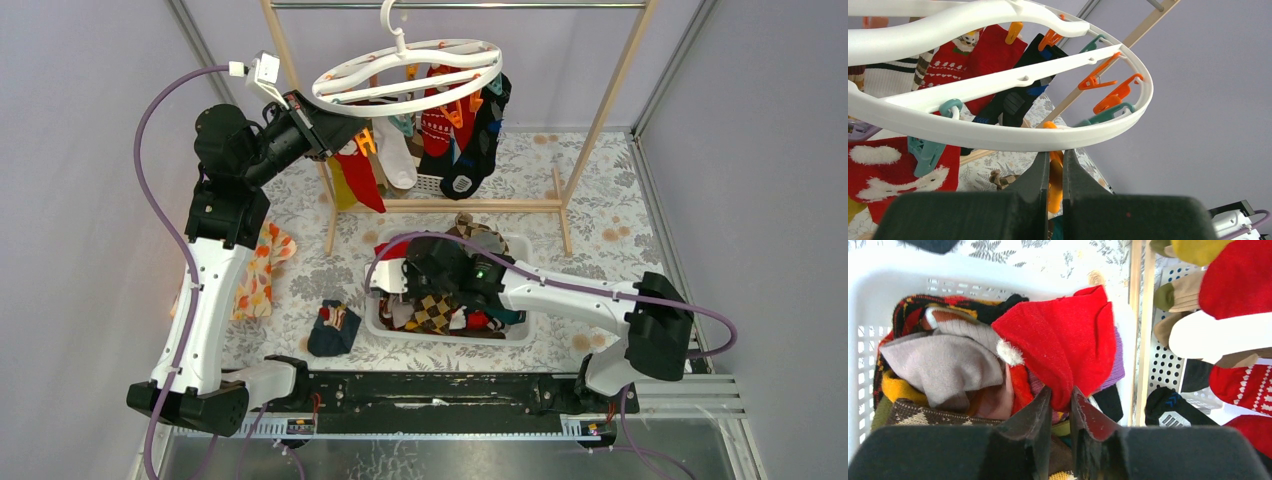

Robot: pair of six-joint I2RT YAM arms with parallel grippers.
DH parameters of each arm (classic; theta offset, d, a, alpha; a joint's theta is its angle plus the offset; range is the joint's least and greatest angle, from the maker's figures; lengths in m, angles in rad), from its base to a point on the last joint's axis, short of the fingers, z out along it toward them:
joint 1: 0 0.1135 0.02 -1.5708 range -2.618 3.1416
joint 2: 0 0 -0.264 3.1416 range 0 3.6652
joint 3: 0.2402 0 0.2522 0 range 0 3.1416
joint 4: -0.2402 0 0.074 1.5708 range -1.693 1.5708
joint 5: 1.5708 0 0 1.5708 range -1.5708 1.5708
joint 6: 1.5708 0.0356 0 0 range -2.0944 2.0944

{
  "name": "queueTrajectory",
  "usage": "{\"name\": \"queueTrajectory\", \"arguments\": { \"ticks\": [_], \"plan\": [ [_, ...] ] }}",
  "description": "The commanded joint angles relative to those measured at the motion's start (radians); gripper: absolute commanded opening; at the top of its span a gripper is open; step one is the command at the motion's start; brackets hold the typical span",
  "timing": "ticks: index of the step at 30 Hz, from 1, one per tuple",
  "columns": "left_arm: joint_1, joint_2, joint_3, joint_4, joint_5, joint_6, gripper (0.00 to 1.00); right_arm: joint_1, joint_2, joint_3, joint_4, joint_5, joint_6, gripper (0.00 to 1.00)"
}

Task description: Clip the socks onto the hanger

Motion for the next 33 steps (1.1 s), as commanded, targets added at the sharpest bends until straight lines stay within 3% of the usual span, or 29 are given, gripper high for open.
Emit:
{"name": "queueTrajectory", "arguments": {
  "ticks": [1, 6, 16, 20, 23, 27, 29, 33],
  "plan": [
    [0.005, -0.013, 0.002, 0.021, 0.008, 0.002, 0.00, 0.010, -0.075, 0.008, 0.068, -0.008, 0.079, 0.21],
    [0.005, -0.013, 0.004, 0.023, 0.011, 0.001, 0.00, 0.009, -0.129, 0.079, -0.004, -0.075, 0.208, 0.01],
    [0.005, -0.016, 0.006, 0.027, 0.013, -0.002, 0.00, 0.009, -0.236, 0.413, -0.224, -0.373, 0.697, 0.00],
    [0.005, -0.018, 0.010, 0.032, 0.014, -0.004, 0.00, 0.005, -0.271, 0.442, -0.248, -0.498, 0.898, 0.00],
    [0.005, -0.017, 0.012, 0.033, 0.014, -0.004, 0.00, -0.064, -0.272, 0.400, -0.254, -0.584, 1.089, 0.00],
    [0.005, -0.019, 0.007, 0.038, 0.015, -0.006, 0.00, -0.276, -0.271, 0.162, -0.123, -0.830, 1.312, 0.00],
    [0.005, -0.022, -0.001, 0.041, 0.016, -0.007, 0.00, -0.360, -0.248, 0.056, -0.055, -0.904, 1.346, 0.00],
    [0.005, -0.023, -0.011, 0.044, 0.019, -0.008, 0.00, -0.486, -0.116, -0.008, -0.078, -0.912, 1.271, 0.00]
  ]
}}
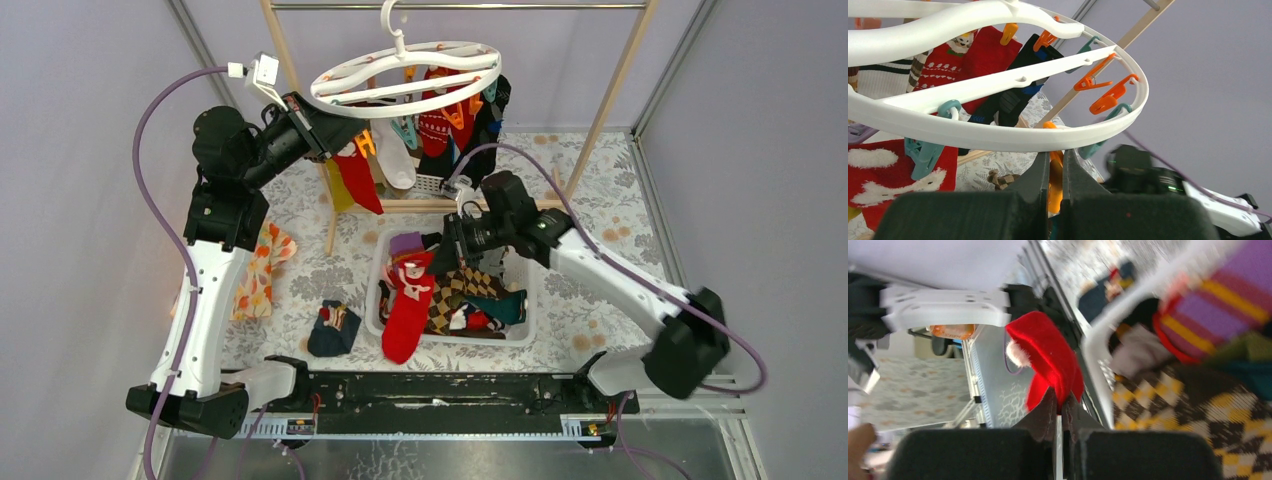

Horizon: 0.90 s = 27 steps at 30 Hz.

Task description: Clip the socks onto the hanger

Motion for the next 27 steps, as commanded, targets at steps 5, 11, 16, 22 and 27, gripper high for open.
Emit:
{"name": "queueTrajectory", "arguments": {
  "ticks": [5, 11, 16, 22, 27],
  "plan": [
    [0.005, -0.012, -0.013, 0.047, 0.016, -0.005, 0.00, -0.209, 0.210, -0.082, 0.092, -0.061, 0.025, 0.04],
    [0.005, -0.004, -0.008, 0.049, 0.025, 0.000, 0.00, -0.219, 0.171, -0.231, 0.424, -0.028, 0.191, 0.46],
    [0.005, -0.004, -0.020, 0.059, 0.029, -0.001, 0.00, -0.219, 0.112, -0.368, 0.668, 0.012, 0.331, 0.58],
    [0.005, -0.007, -0.027, 0.063, 0.032, -0.003, 0.00, -0.219, 0.066, -0.432, 0.790, 0.067, 0.349, 0.58],
    [0.005, -0.007, -0.029, 0.063, 0.035, -0.003, 0.00, -0.218, 0.062, -0.466, 0.915, 0.056, 0.370, 0.49]
  ]
}}
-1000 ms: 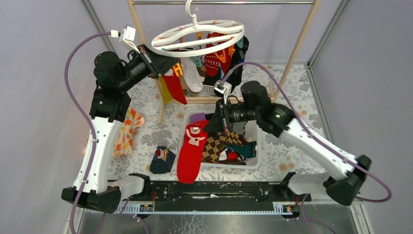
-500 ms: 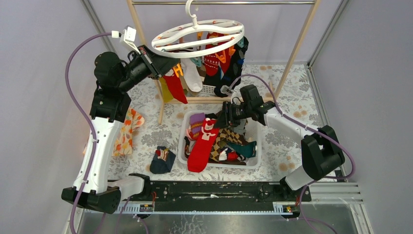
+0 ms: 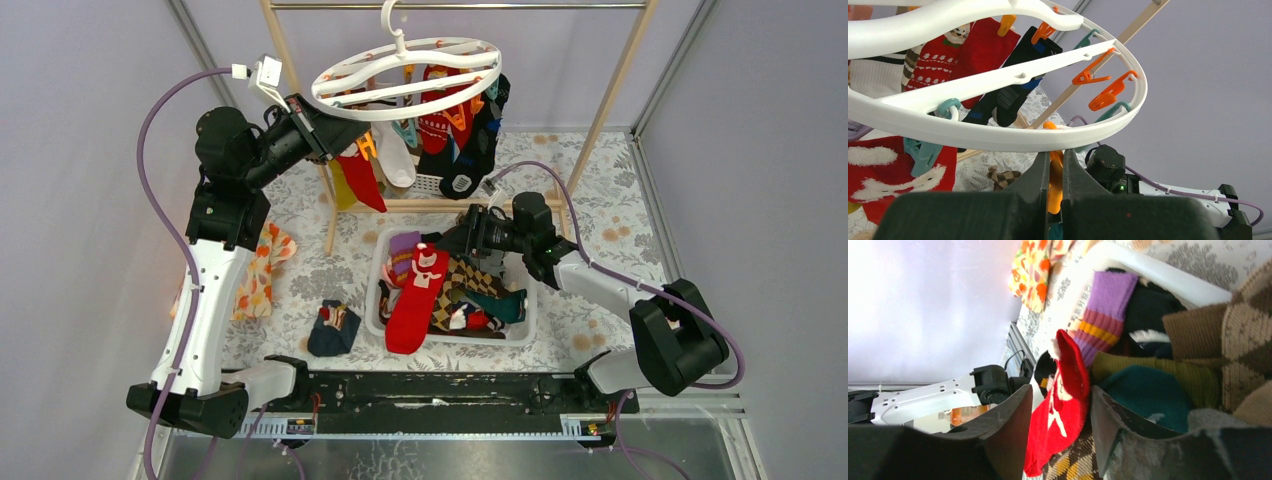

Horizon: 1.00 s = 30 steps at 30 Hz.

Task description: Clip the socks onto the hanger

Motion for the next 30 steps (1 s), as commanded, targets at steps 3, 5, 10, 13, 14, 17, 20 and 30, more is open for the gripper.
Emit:
{"name": "queueTrajectory", "arguments": {
  "ticks": [3, 5, 10, 13, 14, 17, 20, 30],
  "plan": [
    [0.005, -0.008, -0.009, 0.055, 0.015, -0.003, 0.00, 0.005, -0.031, -0.046, 0.237, -0.014, 0.025, 0.53],
    [0.005, -0.008, -0.008, 0.056, 0.016, -0.003, 0.00, 0.010, -0.032, -0.065, 0.254, -0.032, 0.010, 0.60],
    [0.005, -0.006, -0.006, 0.058, 0.018, -0.010, 0.00, 0.021, -0.020, -0.085, 0.259, -0.050, -0.025, 0.71],
    [0.005, -0.008, -0.005, 0.060, 0.019, -0.012, 0.00, 0.022, -0.004, -0.083, 0.264, -0.059, -0.039, 0.55],
    [0.006, -0.009, -0.004, 0.059, 0.018, -0.012, 0.00, 0.022, 0.003, -0.079, 0.263, -0.065, -0.043, 0.47],
    [0.005, -0.009, -0.003, 0.059, 0.017, -0.011, 0.00, 0.022, 0.025, -0.064, 0.255, -0.073, -0.053, 0.22],
    [0.005, -0.009, -0.005, 0.058, 0.017, -0.010, 0.00, 0.023, 0.030, -0.049, 0.240, -0.073, -0.068, 0.01],
    [0.005, -0.003, 0.002, 0.056, 0.032, -0.025, 0.00, 0.030, -0.042, 0.033, 0.370, -0.119, -0.044, 0.00]
  ]
}}
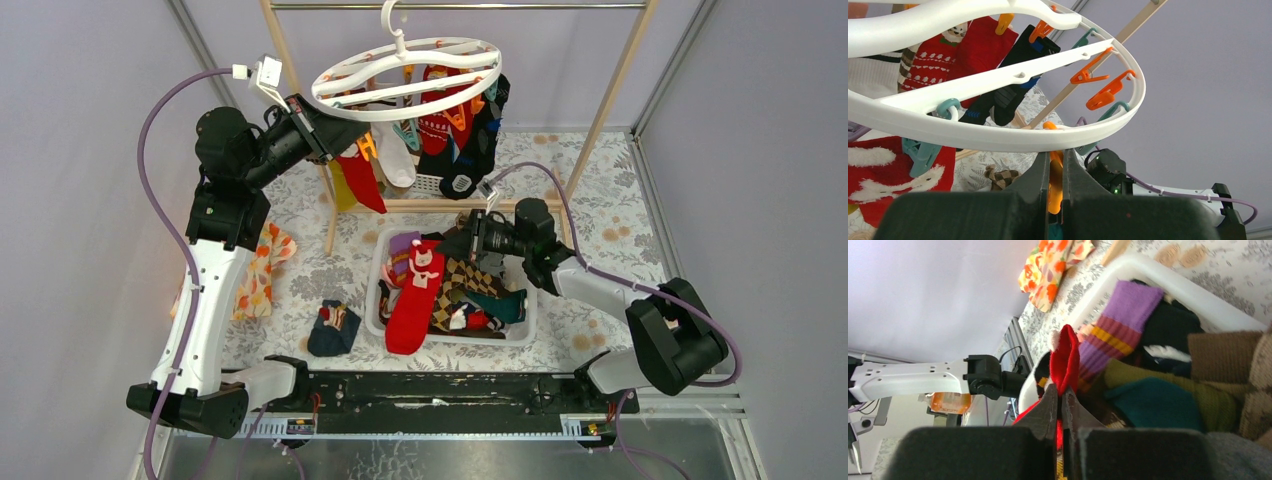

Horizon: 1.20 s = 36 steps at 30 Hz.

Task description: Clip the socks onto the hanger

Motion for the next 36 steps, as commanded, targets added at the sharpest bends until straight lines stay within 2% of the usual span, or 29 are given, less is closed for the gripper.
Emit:
{"name": "queueTrajectory", "arguments": {
  "ticks": [1, 5, 9, 14, 28, 36],
  "plan": [
    [0.005, -0.003, 0.004, 0.056, 0.029, -0.018, 0.00, 0.011, -0.041, 0.127, 0.221, -0.106, 0.062, 0.00],
    [0.005, -0.003, 0.004, 0.065, 0.046, -0.029, 0.00, 0.011, 0.043, 0.229, 0.521, -0.212, 0.281, 0.00],
    [0.005, -0.003, -0.007, 0.091, 0.069, -0.052, 0.00, 0.012, 0.175, 0.353, 0.831, -0.247, 0.515, 0.00],
    [0.005, 0.003, -0.012, 0.116, 0.113, -0.066, 0.00, 0.020, 0.330, 0.549, 1.043, -0.286, 0.743, 0.00],
    [0.005, 0.018, -0.020, 0.161, 0.196, -0.095, 0.00, 0.071, 0.481, 0.785, 1.087, -0.272, 0.852, 0.00],
    [0.005, 0.021, -0.026, 0.181, 0.227, -0.114, 0.00, 0.075, 0.498, 0.802, 1.088, -0.211, 0.849, 0.00]
  ]
}}
